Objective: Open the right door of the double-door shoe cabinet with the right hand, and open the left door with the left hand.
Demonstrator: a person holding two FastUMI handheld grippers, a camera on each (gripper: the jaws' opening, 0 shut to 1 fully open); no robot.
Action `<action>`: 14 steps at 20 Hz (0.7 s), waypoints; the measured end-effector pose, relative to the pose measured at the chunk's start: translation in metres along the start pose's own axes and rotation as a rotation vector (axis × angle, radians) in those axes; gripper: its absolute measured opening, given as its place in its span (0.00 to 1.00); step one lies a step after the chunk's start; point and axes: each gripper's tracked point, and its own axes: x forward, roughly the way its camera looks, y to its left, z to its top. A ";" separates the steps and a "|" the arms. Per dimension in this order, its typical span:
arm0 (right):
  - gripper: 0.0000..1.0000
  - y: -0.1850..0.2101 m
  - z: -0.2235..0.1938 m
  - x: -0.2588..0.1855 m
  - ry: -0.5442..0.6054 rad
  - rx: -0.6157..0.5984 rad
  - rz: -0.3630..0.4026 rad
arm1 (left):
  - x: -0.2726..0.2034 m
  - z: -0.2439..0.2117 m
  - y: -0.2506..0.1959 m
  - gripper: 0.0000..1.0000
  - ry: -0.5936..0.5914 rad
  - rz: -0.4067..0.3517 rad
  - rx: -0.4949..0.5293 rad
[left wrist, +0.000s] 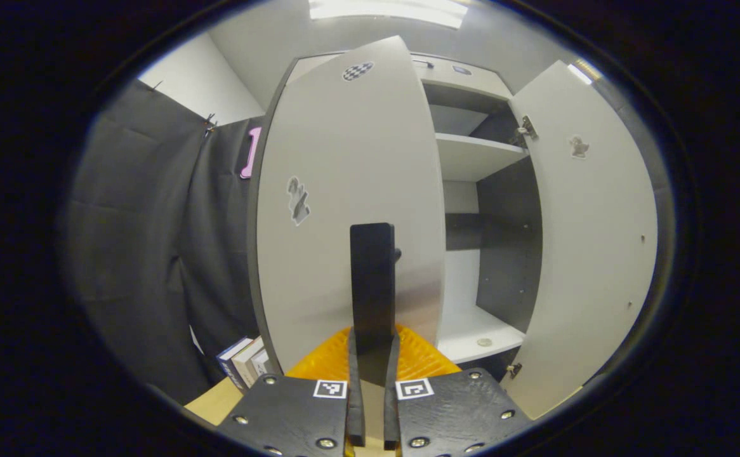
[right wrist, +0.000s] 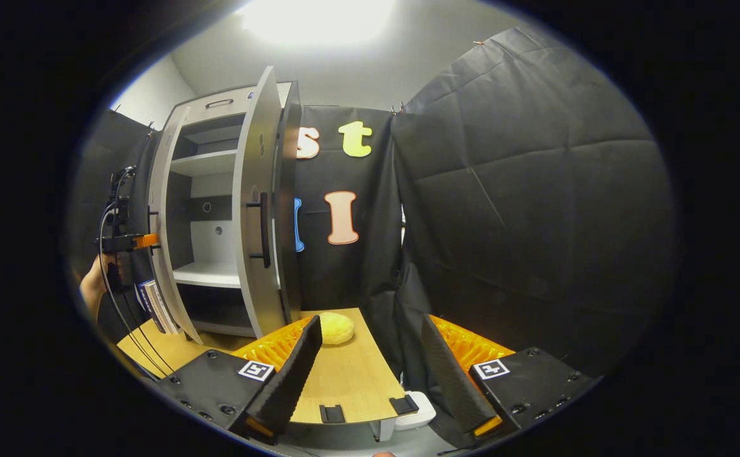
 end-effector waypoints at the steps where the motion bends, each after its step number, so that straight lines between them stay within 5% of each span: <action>1: 0.94 0.003 0.000 -0.006 -0.005 -0.004 -0.003 | -0.005 0.001 0.004 0.13 -0.005 -0.009 -0.003; 14: 0.94 0.085 -0.006 -0.049 -0.004 -0.023 0.037 | -0.057 -0.001 0.066 0.13 0.005 -0.078 -0.012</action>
